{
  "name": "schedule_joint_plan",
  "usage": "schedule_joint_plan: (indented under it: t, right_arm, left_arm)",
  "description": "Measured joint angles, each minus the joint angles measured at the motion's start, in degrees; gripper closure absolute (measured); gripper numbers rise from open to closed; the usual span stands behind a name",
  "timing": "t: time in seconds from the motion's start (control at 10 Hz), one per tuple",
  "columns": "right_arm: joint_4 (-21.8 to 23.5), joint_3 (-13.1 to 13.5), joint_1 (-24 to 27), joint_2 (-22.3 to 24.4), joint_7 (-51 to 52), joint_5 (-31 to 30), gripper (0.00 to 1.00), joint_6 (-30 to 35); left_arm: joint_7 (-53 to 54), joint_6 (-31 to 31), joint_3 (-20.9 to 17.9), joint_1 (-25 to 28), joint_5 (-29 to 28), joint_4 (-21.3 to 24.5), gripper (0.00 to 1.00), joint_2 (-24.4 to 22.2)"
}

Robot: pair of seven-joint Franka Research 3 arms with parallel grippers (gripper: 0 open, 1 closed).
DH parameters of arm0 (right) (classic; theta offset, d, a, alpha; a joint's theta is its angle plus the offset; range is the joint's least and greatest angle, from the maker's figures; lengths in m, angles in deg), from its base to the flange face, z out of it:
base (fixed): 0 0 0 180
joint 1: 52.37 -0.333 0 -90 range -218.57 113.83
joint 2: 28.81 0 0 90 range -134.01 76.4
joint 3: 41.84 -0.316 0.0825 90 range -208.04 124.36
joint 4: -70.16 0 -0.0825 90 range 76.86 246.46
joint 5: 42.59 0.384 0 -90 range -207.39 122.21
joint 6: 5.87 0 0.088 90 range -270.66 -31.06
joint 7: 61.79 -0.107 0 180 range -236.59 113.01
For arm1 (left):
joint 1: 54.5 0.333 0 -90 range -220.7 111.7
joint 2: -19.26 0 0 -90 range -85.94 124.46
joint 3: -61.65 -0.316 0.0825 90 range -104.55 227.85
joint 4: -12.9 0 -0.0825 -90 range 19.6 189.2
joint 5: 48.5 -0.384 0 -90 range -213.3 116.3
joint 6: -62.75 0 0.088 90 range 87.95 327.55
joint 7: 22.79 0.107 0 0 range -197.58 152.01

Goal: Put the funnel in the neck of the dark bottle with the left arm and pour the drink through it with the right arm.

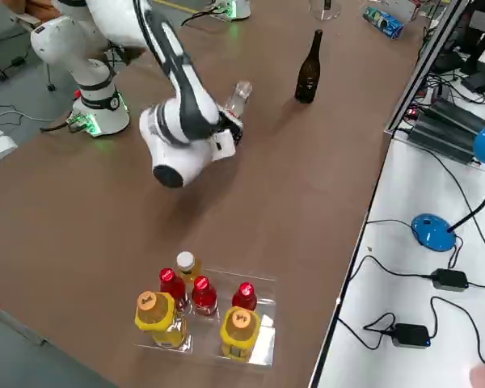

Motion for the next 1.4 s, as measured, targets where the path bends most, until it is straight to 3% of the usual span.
schedule_joint_plan:
  t: [0.2,0.5,0.7,1.0,1.2,1.4]
  right_arm:
    - [-0.1,0.0,-1.4,5.6,-9.9,-2.3,0.61,-2.0]
    - [-0.6,-0.4,-3.8,9.3,-21.2,-4.0,0.61,-4.4]
    - [-1.1,-3.9,-4.3,13.0,-31.7,-6.3,0.61,-7.9]
    - [-1.2,-11.0,-4.7,19.4,-49.7,-9.9,0.61,-13.2]
    - [-1.2,-15.8,-4.9,22.2,-60.9,-11.3,0.61,-16.3]
    - [-1.4,-20.8,-5.0,25.0,-73.0,-14.2,0.61,-18.7]
  left_arm:
    - [0.0,0.0,0.0,0.0,0.0,0.0,0.77,0.0]
    - [0.0,0.2,0.0,0.5,0.0,-0.7,0.32,-0.4]
    - [-0.1,-1.5,-0.7,1.1,3.0,-1.5,0.04,-2.1]
    - [7.1,-5.8,-6.8,1.5,11.6,-2.3,0.01,-3.8]
    - [23.7,-11.0,-11.3,2.2,15.7,-2.2,0.01,-3.8]
    - [40.6,-16.4,-10.5,9.8,21.0,-1.2,0.00,-3.9]
